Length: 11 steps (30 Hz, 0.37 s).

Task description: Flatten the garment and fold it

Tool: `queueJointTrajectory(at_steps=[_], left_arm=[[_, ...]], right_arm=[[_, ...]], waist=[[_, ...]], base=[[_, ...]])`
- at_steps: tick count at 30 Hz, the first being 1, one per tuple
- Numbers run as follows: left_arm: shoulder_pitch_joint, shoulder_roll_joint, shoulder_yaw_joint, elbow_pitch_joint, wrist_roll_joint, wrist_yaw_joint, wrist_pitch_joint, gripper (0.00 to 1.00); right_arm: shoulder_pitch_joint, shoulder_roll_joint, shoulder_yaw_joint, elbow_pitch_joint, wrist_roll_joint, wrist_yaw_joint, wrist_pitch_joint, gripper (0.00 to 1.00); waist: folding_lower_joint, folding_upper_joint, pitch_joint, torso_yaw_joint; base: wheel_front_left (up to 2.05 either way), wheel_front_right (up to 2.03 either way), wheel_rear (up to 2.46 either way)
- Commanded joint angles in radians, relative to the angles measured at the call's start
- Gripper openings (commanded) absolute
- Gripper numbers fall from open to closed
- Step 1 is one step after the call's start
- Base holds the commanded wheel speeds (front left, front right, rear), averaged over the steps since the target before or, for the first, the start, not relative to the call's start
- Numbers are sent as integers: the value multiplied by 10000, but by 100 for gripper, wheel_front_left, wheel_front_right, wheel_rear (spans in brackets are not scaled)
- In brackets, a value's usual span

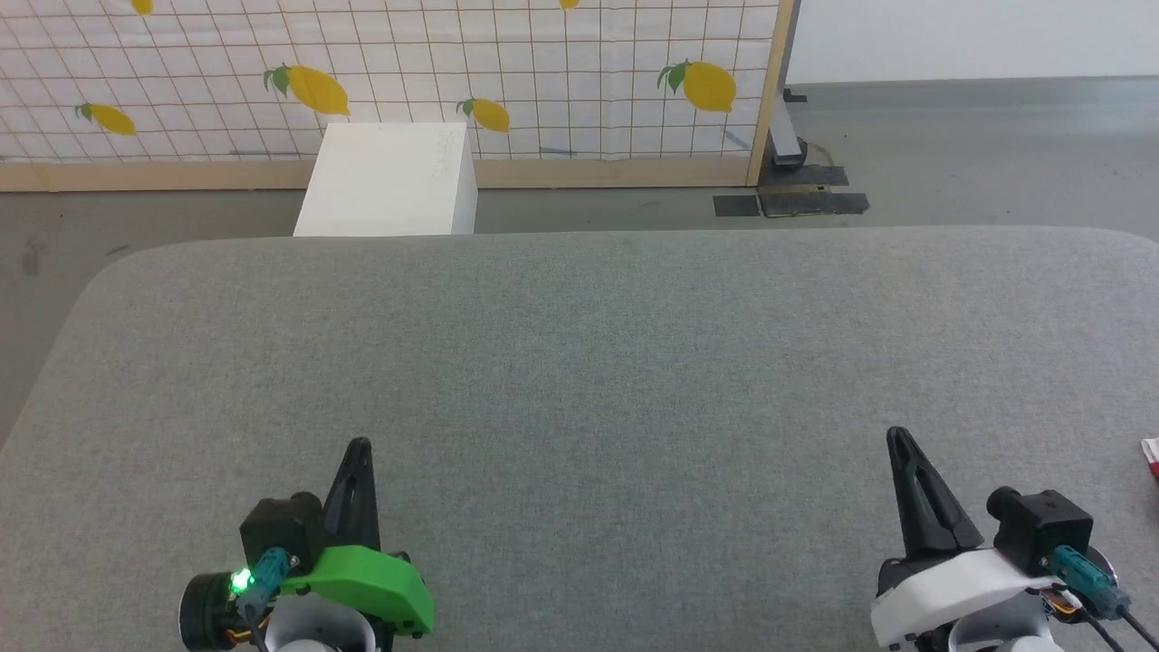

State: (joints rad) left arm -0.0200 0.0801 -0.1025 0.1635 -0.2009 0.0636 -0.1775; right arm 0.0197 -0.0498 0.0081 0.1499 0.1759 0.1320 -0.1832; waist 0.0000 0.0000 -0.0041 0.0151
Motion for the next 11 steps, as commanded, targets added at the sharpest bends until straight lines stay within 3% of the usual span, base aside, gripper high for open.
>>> queueJointTrajectory(at_steps=[1,11], left_arm=[[61,-50,68,-84,187,-44,54,0],[77,-79,177,-262,396,-112,252,0]], right_arm=[[-61,-1,-3,-100,-120,-4,80,0],[-77,-2,-12,-261,-308,-5,281,0]], waist=[[0,0,1,-2],[0,0,5,-20]], base=[[0,0,0],[0,0,0]])
